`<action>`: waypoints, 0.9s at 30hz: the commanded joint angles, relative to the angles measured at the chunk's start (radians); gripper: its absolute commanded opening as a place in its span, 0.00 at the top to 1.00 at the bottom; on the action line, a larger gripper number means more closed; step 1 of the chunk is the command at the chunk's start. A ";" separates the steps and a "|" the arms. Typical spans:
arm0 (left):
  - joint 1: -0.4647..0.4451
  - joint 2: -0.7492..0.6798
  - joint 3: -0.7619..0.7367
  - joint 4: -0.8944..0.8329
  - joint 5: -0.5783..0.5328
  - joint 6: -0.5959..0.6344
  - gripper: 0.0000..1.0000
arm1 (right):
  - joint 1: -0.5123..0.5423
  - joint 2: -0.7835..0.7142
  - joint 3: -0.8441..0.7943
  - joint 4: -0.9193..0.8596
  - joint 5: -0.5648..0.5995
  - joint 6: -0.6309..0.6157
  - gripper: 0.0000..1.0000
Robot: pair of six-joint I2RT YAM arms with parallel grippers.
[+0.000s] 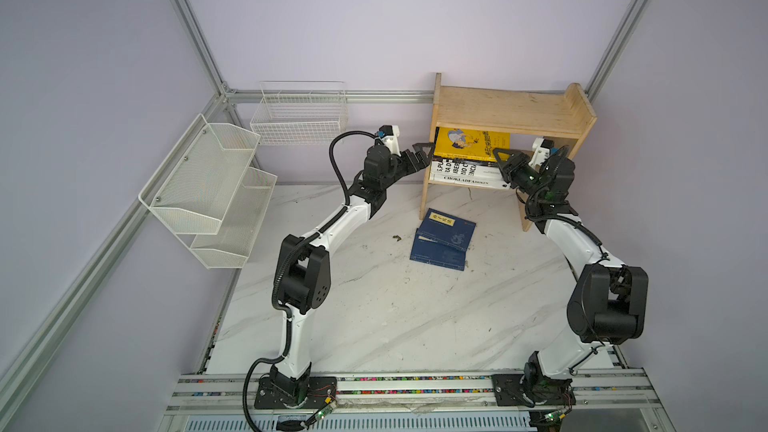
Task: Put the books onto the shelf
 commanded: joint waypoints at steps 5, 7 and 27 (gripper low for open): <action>-0.008 0.003 0.121 0.023 -0.013 -0.005 0.00 | 0.002 -0.059 0.050 -0.076 0.098 -0.096 0.51; -0.011 0.007 0.127 0.017 -0.009 -0.005 0.00 | 0.004 -0.063 0.072 -0.128 0.093 -0.108 0.49; -0.012 0.017 0.138 0.000 0.001 -0.005 0.00 | 0.104 -0.025 0.332 -0.727 0.487 -0.473 0.19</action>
